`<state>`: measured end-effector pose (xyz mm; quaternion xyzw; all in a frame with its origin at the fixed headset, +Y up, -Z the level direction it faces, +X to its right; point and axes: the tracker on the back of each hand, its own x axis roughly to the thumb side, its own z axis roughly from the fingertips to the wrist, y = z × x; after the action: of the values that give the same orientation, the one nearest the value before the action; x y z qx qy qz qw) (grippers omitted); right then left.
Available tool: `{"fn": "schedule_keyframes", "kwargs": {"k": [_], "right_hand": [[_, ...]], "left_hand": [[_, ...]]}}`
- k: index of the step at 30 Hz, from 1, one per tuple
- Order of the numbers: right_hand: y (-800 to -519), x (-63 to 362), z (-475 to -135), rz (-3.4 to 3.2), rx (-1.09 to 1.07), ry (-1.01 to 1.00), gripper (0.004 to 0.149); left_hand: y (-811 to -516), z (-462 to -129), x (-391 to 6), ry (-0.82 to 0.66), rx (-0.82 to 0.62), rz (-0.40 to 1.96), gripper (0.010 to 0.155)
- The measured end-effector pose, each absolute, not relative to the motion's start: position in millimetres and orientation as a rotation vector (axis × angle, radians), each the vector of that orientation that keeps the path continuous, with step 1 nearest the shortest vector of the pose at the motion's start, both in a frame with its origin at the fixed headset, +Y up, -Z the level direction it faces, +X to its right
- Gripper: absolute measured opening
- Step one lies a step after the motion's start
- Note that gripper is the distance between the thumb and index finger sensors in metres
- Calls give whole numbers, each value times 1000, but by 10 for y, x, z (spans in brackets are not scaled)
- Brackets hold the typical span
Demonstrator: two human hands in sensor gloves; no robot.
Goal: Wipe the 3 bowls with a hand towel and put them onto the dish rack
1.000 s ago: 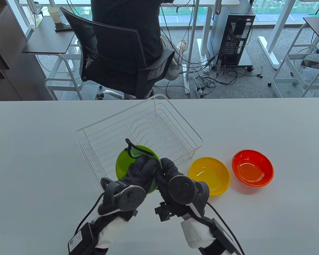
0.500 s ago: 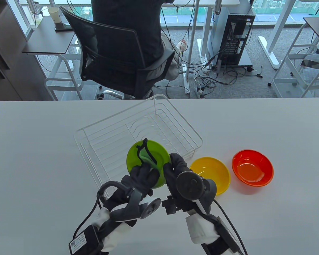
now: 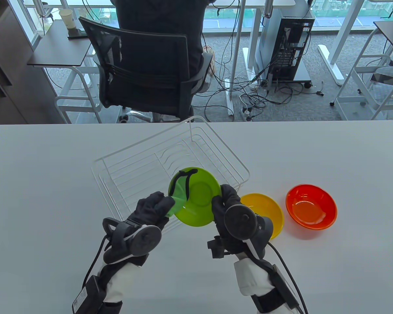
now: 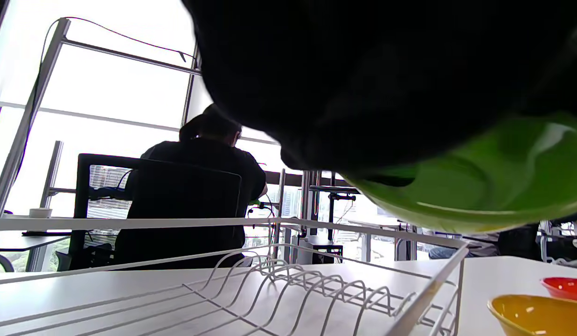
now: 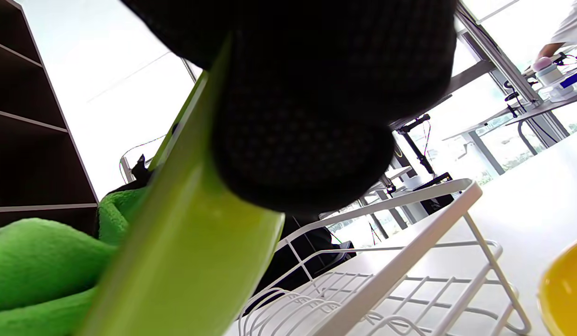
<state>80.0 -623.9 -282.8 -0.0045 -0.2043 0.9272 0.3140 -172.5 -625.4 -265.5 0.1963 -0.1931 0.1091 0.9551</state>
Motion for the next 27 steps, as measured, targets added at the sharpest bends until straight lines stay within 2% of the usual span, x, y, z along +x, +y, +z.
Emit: {"fn": "schedule_keyframes", "kwargs": {"k": [7, 17, 27], "right_hand": [[-6209, 786, -3000, 2483, -88, -484, 51], [-6158, 302, -3429, 2590, -191, -263, 52], [-6386, -202, -3794, 2679, -270, -5, 52]], "left_hand": [[-6211, -2690, -2256, -255, 435, 534, 56], [-6230, -2667, -2654, -140, 479, 658, 56], [-6213, -2606, -2889, -60, 555, 723, 57]]}}
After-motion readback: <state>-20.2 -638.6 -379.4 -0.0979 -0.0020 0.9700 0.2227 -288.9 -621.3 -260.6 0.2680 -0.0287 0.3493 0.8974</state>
